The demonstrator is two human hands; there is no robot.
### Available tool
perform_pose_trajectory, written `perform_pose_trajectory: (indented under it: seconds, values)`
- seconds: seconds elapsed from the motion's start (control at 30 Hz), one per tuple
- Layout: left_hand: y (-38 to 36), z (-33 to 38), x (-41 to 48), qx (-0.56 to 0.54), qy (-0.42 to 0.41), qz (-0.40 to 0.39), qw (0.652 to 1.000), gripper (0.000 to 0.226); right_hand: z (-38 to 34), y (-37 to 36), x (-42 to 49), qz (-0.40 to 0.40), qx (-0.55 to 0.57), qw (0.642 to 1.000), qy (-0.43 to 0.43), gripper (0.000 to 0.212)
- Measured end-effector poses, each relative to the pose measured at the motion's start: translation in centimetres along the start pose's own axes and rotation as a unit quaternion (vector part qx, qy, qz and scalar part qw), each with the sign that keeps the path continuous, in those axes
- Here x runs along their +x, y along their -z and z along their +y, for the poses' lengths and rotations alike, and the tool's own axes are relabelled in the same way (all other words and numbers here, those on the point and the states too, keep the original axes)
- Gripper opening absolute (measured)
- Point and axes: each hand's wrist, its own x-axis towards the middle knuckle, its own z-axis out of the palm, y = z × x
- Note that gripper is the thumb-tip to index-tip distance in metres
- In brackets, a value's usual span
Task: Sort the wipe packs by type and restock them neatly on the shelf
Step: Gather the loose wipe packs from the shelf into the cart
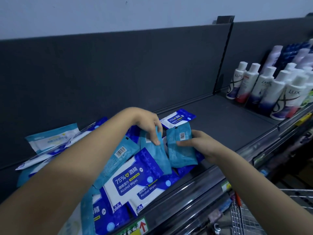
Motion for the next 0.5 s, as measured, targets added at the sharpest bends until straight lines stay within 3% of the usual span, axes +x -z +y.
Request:
perform_pose_trajectory:
  seconds: [0.1,0.17,0.23,0.33,0.43,0.5]
  values:
    - [1.0,-0.2,-1.2,-0.173,-0.103,0.102,0.974,0.012,-0.6,-0.5,-1.0,-0.037,0.062,0.997,0.027,0.055]
    - [1.2,0.5,-1.2,-0.208,-0.138,0.152,0.956,0.016,-0.7,-0.8,-1.3,-0.057,0.076,0.995,0.032,0.061]
    - [0.5,1.4,-0.5,-0.188,-0.144,0.179,0.955,0.018,-0.6,-1.1,-1.1,-0.043,0.063,0.997,0.021,0.063]
    - [-1.8,1.9,1.3,-0.194,-0.157,0.199,0.948,0.025,-0.6,-1.6,-1.0,-0.014,0.036,0.999,0.004,0.048]
    - [-3.9,1.8,3.1,-0.192,-0.128,0.322,0.918,0.050,-0.6,-1.5,-1.5,0.031,0.049,0.998,0.004,0.035]
    - [-4.4,2.3,3.3,-0.253,-0.098,0.383,0.883,0.064,-0.5,-0.7,-2.3,0.055,0.101,0.993,0.015,0.041]
